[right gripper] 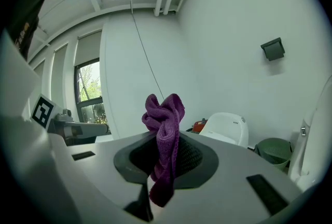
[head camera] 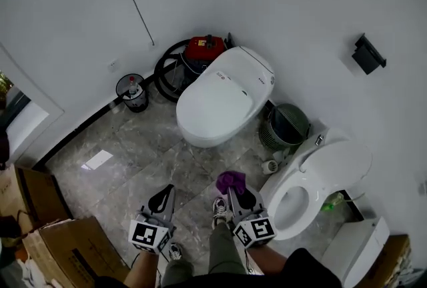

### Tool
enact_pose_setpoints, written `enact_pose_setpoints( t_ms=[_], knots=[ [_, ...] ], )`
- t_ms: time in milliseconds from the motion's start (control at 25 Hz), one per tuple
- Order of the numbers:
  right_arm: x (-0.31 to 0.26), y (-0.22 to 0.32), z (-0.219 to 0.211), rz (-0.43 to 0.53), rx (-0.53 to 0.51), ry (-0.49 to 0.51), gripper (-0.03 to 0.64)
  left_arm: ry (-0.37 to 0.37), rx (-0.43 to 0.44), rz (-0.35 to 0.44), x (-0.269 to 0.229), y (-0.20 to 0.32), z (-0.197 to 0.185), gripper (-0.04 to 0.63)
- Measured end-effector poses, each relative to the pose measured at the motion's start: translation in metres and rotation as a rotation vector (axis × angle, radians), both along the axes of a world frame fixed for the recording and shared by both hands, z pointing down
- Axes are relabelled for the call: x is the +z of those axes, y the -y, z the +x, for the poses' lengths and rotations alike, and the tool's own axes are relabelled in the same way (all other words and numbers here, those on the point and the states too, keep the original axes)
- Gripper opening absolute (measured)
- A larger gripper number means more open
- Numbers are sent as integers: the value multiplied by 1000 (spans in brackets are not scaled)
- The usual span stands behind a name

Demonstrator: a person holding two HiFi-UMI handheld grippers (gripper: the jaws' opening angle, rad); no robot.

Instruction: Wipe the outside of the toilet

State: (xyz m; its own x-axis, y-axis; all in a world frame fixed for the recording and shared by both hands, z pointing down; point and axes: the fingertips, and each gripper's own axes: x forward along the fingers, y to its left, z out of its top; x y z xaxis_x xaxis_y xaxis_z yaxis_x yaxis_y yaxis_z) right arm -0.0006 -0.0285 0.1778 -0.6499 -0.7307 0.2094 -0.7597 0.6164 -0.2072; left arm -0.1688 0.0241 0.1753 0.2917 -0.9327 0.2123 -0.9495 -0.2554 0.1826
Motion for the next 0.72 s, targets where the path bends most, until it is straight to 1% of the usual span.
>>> enact_pose_setpoints(
  t_ms=[120,320,520,640,720],
  knots=[
    [-30,-11,4,27,5,5,63,7,39,20,-30,-11,5,1],
    [-68,-36,6,48,-2,11,63,21,69,49,-72,-35,13,1],
    [-84,-65,1,49,7,9,63,62,105,67,-92,-66,14,1],
    [-90,-82,-1,49,10,2,63,76,110,42,-97,-88,9,1],
    [-91,-93,-5,51,7,-9,63,86,100,41,-100,-100,1,2]
  ],
)
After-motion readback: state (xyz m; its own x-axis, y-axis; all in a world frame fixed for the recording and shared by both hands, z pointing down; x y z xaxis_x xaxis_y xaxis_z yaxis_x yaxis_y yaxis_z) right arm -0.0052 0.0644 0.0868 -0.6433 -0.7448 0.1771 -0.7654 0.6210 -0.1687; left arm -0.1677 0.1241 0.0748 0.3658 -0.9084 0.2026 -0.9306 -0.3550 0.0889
